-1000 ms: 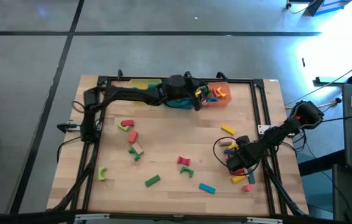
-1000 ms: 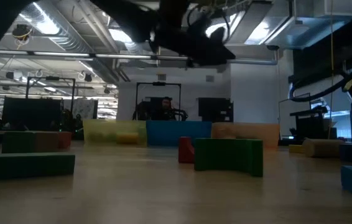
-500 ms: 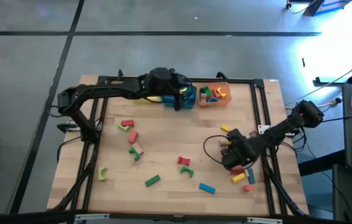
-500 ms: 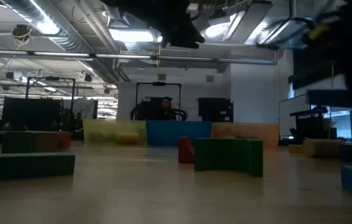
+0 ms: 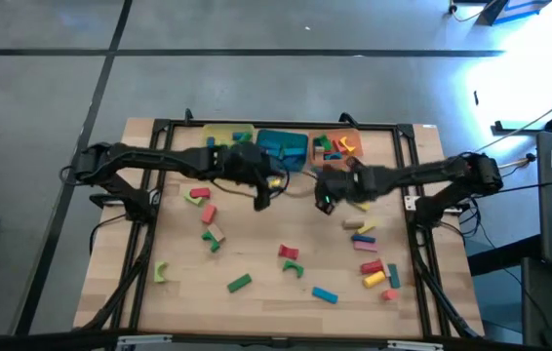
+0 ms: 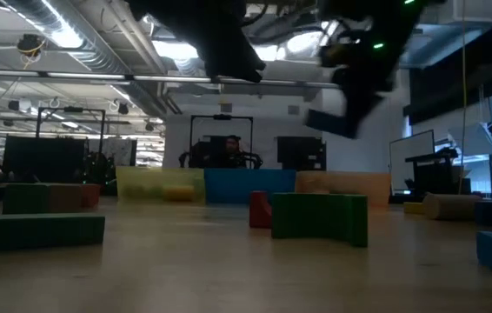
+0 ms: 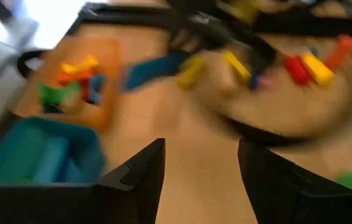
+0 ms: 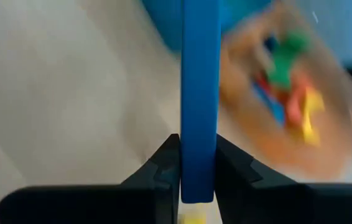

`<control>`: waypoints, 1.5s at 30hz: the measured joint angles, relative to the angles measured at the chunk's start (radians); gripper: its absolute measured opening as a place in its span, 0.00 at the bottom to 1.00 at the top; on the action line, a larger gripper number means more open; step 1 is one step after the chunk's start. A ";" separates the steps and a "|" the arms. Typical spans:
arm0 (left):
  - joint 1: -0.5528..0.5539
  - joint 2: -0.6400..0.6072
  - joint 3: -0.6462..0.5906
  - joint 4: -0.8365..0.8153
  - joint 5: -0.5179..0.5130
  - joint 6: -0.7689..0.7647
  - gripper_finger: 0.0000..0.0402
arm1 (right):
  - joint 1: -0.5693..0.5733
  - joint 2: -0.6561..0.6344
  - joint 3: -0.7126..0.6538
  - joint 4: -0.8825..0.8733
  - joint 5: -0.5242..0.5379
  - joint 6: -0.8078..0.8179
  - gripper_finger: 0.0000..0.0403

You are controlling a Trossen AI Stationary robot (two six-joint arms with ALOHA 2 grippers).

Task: Sort blocks by size
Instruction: Put the blue rectangle block into the blue bin, then put the green rectangle block into the blue bin

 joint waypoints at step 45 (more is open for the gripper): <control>-0.647 0.040 -0.087 -0.267 -0.044 -0.912 0.45 | -0.500 0.331 0.000 0.943 -0.478 -0.454 0.36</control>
